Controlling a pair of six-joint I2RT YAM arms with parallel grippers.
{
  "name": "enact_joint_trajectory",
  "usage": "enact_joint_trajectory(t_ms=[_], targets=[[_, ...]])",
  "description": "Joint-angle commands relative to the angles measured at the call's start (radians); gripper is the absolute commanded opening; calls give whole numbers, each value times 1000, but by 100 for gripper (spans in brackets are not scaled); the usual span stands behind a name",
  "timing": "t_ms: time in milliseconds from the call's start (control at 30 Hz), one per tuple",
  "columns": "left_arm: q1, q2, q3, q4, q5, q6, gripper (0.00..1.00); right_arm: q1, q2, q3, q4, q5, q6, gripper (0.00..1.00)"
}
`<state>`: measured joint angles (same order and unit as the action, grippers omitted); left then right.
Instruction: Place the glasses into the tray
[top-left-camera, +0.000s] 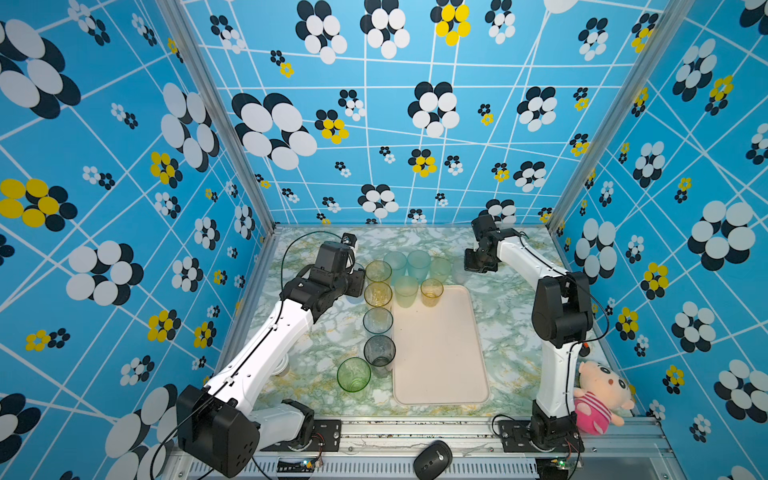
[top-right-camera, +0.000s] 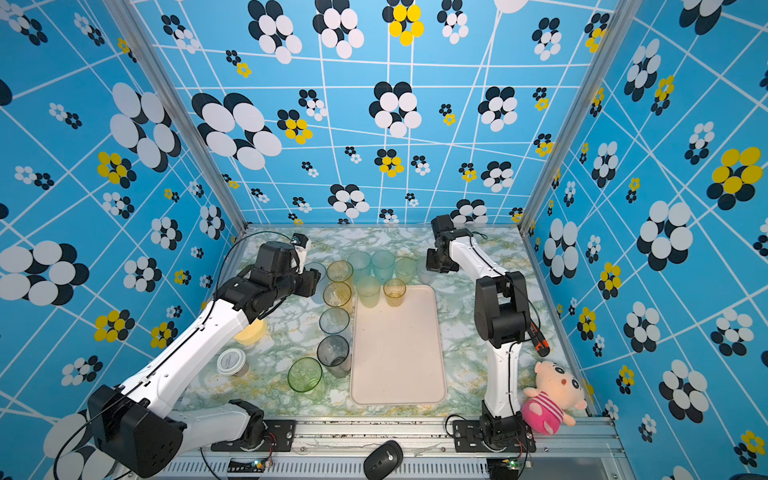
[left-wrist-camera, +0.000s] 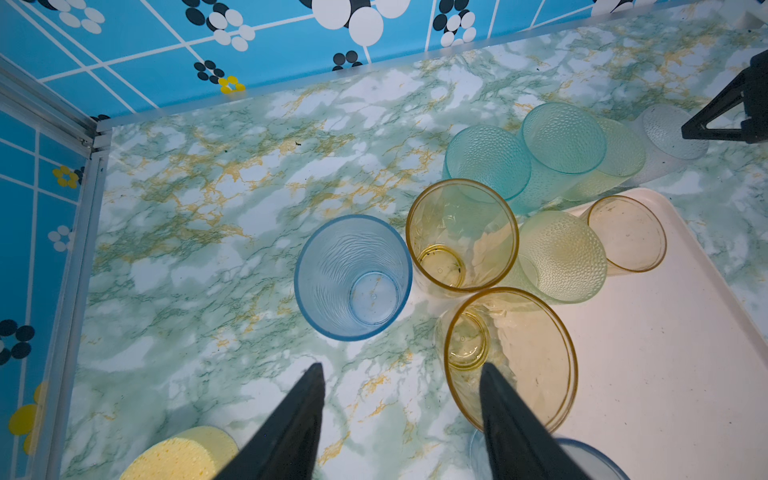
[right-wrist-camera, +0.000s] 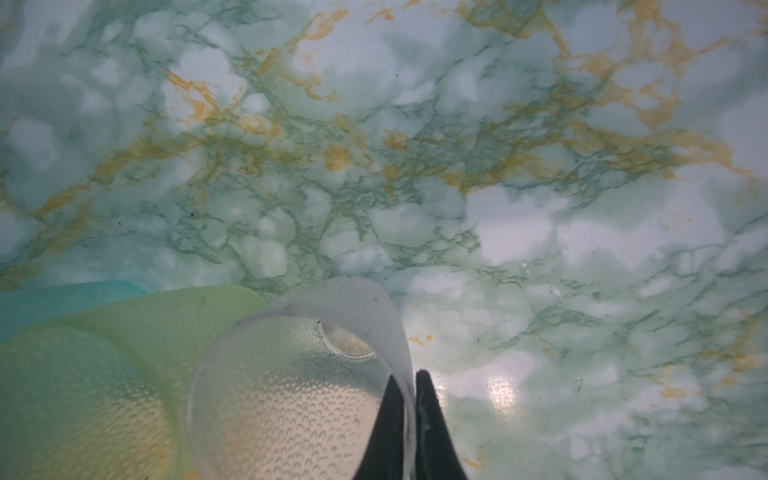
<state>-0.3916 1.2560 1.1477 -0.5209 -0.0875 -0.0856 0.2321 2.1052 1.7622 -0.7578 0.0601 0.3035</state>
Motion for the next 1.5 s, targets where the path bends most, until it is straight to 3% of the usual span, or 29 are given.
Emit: enact_joint_trajectory(t_ms=[0, 667, 933, 1133, 1467], targets=[[-5, 10, 33, -14, -14, 10, 61, -5, 16, 19, -39, -8, -7, 3], [-6, 3, 19, -11, 9, 4, 61, 4, -240, -153, -34, 70, -33, 0], [-15, 12, 23, -7, 17, -2, 61, 87, -366, -291, -73, 125, -47, 0], [-31, 29, 34, -7, 21, -5, 61, 149, -368, -314, -73, 136, -29, 0], [-36, 23, 40, -22, 9, 4, 61, 154, -282, -304, -31, 127, -14, 0]])
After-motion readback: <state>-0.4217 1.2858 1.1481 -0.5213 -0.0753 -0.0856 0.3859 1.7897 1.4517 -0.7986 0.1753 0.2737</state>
